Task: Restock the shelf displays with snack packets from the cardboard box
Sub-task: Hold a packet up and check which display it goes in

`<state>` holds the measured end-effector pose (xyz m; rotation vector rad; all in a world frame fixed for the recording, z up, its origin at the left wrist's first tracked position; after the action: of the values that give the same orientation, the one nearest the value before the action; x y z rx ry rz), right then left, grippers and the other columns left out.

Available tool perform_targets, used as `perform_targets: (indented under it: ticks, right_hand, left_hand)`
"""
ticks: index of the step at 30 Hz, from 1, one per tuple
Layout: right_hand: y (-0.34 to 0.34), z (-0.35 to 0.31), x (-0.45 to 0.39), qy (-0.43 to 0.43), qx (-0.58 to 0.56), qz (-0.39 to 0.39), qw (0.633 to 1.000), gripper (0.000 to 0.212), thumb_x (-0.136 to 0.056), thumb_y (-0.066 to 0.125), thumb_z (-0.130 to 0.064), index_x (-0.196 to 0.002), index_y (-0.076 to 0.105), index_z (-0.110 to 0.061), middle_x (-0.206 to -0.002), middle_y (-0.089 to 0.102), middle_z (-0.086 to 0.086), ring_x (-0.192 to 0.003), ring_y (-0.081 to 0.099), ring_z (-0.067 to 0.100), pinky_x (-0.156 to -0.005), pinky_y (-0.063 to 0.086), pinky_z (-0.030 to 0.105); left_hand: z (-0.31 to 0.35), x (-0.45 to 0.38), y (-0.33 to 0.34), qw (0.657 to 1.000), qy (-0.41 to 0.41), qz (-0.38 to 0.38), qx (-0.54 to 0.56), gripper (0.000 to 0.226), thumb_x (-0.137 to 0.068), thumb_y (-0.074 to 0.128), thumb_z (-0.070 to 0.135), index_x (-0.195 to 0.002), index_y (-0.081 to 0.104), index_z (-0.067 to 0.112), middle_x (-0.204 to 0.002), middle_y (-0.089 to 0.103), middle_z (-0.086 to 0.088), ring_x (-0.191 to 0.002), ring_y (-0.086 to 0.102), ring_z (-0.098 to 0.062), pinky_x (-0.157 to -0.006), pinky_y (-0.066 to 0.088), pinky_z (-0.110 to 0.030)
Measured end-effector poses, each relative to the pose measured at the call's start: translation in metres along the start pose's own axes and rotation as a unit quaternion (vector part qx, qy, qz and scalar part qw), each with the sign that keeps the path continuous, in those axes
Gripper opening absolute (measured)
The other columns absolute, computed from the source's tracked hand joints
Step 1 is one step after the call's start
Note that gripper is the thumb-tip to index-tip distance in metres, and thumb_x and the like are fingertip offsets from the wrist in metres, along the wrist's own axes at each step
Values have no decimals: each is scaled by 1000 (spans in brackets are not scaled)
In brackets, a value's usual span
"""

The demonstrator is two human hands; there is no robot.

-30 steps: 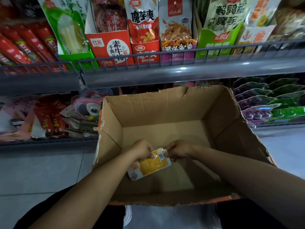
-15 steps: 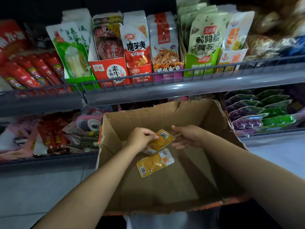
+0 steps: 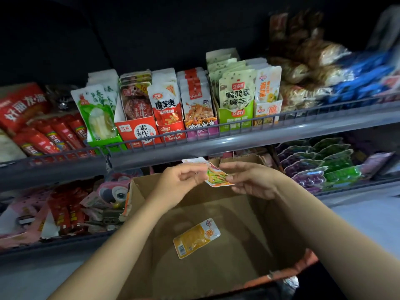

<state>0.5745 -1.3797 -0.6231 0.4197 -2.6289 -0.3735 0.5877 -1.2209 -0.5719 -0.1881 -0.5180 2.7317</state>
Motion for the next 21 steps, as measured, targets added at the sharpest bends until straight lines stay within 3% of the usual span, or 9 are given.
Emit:
perform_targets:
  ticks: [2, 5, 8, 11, 13, 15, 18, 19, 21]
  right_hand:
    - [-3, -13, 5, -40, 13, 6, 999, 49, -85, 56, 6, -125, 52, -20, -78, 70, -1, -68, 63, 10, -56, 53, 17]
    - [-8, -30, 13, -90, 34, 12, 995, 51, -83, 58, 7, -127, 53, -19, -80, 69, -1, -70, 63, 12, -55, 51, 18]
    - [-13, -48, 22, -137, 61, 3, 989, 42, -85, 57, 5, -122, 58, -15, -81, 69, -1, -71, 63, 10, -57, 46, 17]
    - [-30, -64, 29, -179, 52, 51, 981, 37, -86, 58, 3, -116, 61, -17, -78, 66, 0, -70, 61, 9, -57, 45, 17]
    - [-45, -75, 33, -209, 44, 89, 973, 36, -86, 58, 4, -115, 62, -17, -81, 65, 5, -70, 63, 11, -57, 47, 17]
    - [-59, -84, 37, -241, 40, 120, 962, 36, -86, 58, 3, -111, 65, -21, -90, 66, 13, -79, 66, 19, -69, 53, 27]
    - [-79, -96, 41, -288, 23, 161, 944, 37, -87, 59, 2, -111, 66, -25, -97, 62, 17, -91, 65, 28, -87, 48, 46]
    - [-84, -99, 41, -300, 17, 171, 938, 38, -87, 58, 3, -111, 67, -25, -97, 65, 15, -93, 66, 28, -89, 50, 45]
    - [-91, -106, 42, -325, 10, 185, 927, 38, -89, 56, 3, -110, 67, -27, -101, 69, 12, -98, 67, 26, -88, 52, 39]
  left_hand:
    - [12, -3, -6, 998, 14, 59, -3, 23, -82, 70, 19, -99, 66, 34, -117, 60, 13, -92, 66, -2, -80, 55, -22]
    - [34, -11, -15, 988, 41, 141, -45, 37, -85, 69, 18, -117, 56, 32, -123, 50, 12, -83, 67, -4, -68, 56, -21]
    - [56, -26, -15, 985, 51, 163, -26, 60, -85, 68, 15, -137, 40, 25, -127, 51, 8, -73, 67, -5, -60, 57, -25]
    - [78, -46, -15, 981, 42, 188, -31, 71, -85, 69, 15, -144, 30, 23, -133, 47, 6, -70, 66, -7, -48, 51, -19]
    - [92, -62, -12, 982, 30, 184, -31, 67, -87, 67, 18, -144, 31, 22, -130, 52, 4, -71, 66, -10, -44, 50, -19]
    - [104, -78, -4, 988, 17, 152, -17, 56, -89, 64, 20, -139, 37, 19, -113, 63, 2, -77, 67, -11, -45, 50, -21]
    - [120, -102, 10, 994, -2, 107, -2, 23, -91, 61, 26, -111, 58, 13, -103, 68, -5, -71, 69, -14, -58, 58, -33]
    - [125, -110, 14, 996, -9, 92, 8, 21, -92, 60, 29, -104, 61, 11, -106, 68, -7, -68, 70, -17, -66, 59, -37]
    - [133, -125, 24, 997, -30, 55, 44, 31, -91, 61, 32, -110, 61, 8, -113, 65, -9, -68, 71, -21, -71, 60, -36]
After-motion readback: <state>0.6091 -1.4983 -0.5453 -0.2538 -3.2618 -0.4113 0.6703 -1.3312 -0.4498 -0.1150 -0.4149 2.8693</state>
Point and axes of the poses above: each hand's wrist, its own x-axis away from the middle knuckle, its own y-axis out of the palm, z = x × y, the point moved 8 cm from there along -x, towards the middle knuckle
